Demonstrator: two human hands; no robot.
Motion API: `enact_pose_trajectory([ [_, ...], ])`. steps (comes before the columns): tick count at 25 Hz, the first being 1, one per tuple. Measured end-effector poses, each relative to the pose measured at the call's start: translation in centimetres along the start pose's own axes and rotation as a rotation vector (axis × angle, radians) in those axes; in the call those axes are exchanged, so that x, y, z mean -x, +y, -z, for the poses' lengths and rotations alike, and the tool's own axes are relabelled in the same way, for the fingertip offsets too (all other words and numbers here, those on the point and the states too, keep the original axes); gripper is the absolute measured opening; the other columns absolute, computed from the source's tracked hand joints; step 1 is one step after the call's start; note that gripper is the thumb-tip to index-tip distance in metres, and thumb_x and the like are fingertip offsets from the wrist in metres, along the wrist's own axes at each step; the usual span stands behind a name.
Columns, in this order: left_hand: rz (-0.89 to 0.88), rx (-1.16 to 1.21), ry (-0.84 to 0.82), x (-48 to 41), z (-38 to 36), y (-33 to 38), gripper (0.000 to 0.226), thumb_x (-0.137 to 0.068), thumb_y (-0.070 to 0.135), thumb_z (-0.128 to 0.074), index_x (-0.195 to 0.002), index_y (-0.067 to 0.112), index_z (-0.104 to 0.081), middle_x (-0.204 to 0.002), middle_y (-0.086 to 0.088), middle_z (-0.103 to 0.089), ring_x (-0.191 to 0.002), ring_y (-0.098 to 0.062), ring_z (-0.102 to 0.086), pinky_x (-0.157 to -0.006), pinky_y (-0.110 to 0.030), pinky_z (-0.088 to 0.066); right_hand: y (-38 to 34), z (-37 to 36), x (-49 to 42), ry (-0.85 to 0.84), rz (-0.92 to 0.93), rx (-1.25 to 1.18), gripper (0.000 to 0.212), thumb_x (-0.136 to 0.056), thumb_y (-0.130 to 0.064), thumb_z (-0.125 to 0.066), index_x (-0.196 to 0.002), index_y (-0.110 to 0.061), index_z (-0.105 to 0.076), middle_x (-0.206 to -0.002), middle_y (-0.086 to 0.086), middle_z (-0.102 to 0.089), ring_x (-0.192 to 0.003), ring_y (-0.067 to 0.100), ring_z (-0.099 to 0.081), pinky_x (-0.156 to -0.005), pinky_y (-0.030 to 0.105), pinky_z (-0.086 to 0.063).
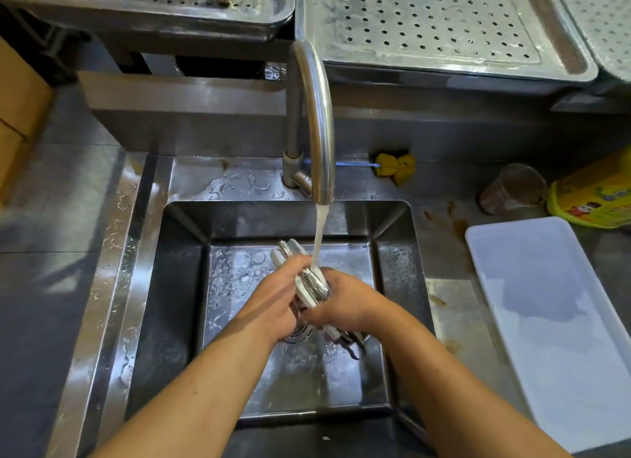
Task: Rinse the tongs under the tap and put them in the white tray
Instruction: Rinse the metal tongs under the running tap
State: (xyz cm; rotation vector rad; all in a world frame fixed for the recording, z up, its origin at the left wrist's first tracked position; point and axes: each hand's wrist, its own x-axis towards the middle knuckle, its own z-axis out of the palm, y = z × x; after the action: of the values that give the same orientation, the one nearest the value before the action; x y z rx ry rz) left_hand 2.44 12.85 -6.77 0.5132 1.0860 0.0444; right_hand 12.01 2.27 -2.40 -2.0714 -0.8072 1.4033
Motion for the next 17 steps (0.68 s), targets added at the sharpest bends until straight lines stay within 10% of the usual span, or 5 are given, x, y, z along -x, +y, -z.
enact_pose_trajectory([
  [10, -0.073, -0.227, 0.294, 0.8, -2.1, -3.7, 0.073, -0.053, 0.049, -0.095, -0.109, 0.014, -0.065, -0.091, -0.012, -0.082, -0.079, -0.032, -0.081, -0.08, -0.051, -0.067, 3.3, -3.7, 1.6, 0.173, -0.089, 0.272, 0.054, -0.084, -0.041, -0.064, -0.13, -0.029, -0.039, -0.102, 0.0, -0.074, -0.087, 0.03, -0.075, -0.07, 0.045, -0.062],
  [14, -0.041, 0.044, 0.28, -0.1, -1.7, -1.5, 0.017, -0.08, 0.018, -0.082, -0.087, 0.004, -0.078, -0.076, -0.013, -0.078, -0.064, -0.028, -0.076, -0.068, -0.04, -0.062, 1.9, -4.0, 1.0, 0.278, 0.036, 0.323, 0.065, -0.081, -0.042, -0.065, -0.138, -0.031, -0.035, -0.108, 0.0, -0.073, -0.093, 0.029, -0.072, -0.076, 0.043, -0.058],
  [17, -0.028, 0.243, 0.225, -0.7, -1.1, 0.7, 0.02, -0.092, 0.011, -0.065, -0.074, 0.007, -0.069, -0.062, -0.011, -0.072, -0.049, -0.025, -0.072, -0.057, -0.036, -0.063, 0.5, -2.1, 0.3, 0.152, 0.092, 0.133, 0.077, -0.079, -0.043, -0.072, -0.146, -0.04, -0.035, -0.118, -0.003, -0.073, -0.1, 0.022, -0.072, -0.083, 0.039, -0.059],
])
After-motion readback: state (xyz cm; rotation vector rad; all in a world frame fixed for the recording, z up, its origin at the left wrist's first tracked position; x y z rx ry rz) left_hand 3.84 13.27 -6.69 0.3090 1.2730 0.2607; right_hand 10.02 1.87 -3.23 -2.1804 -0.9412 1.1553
